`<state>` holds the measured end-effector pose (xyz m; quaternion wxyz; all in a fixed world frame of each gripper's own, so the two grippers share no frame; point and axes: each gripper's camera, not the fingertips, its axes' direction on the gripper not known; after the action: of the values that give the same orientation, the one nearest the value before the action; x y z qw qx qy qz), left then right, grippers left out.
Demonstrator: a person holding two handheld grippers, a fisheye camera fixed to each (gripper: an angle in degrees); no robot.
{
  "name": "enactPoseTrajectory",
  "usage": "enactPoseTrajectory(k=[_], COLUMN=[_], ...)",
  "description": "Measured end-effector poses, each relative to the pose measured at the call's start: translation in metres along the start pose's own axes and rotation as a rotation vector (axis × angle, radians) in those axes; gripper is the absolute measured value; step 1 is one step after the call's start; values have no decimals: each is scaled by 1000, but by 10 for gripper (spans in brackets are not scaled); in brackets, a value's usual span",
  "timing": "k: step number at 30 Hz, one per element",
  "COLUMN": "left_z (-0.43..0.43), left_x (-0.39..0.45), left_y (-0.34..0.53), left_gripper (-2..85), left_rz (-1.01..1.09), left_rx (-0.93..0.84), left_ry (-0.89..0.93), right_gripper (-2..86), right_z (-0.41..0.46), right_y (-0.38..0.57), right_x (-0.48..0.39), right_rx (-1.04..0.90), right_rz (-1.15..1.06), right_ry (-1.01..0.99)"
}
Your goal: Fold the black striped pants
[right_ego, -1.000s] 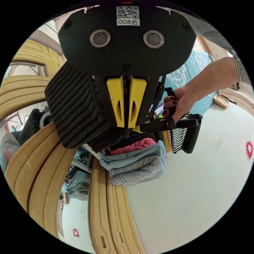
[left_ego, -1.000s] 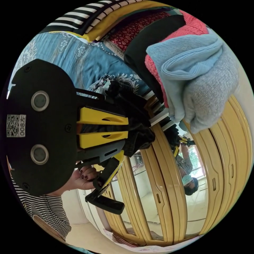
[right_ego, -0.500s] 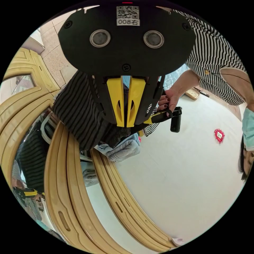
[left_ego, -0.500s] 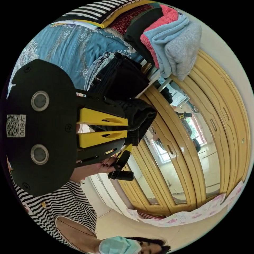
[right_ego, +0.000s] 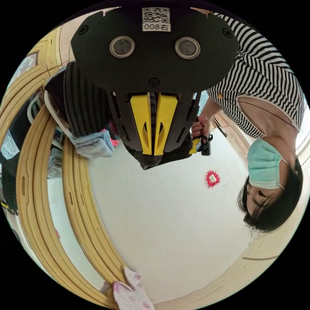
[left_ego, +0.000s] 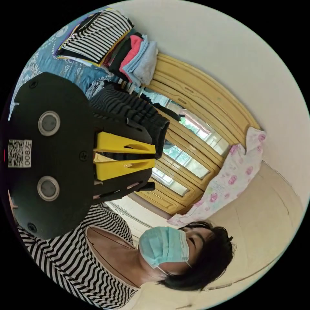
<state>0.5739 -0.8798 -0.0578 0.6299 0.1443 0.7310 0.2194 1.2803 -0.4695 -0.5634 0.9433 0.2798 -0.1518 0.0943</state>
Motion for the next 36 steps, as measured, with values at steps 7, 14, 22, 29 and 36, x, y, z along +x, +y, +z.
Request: enactPoseTrajectory(k=[7,14,22,29,36], left_z=[-225,-419,-523,-565,-589], left_x=[201,383,538,620,654], left_y=[33,70,91,106,109], left_gripper=[26,26,27,27,27], left_rz=[70,123,211,210,219], left_rx=[53,174,168,140,117], left_ry=[-280,-455,-594,-670,-606], right_gripper=[6,4,-1,-2,-3], right_z=[60,139,200,243,272], right_y=[-1,1,-23,-31,-35], right_x=[-140,-268,-367,-416,-421], right_rx=[-21,-109,-111,-121,-101], right_rz=[-70,-90,-157,-208,-162], right_ry=[-164,-284,-372,-402,-351])
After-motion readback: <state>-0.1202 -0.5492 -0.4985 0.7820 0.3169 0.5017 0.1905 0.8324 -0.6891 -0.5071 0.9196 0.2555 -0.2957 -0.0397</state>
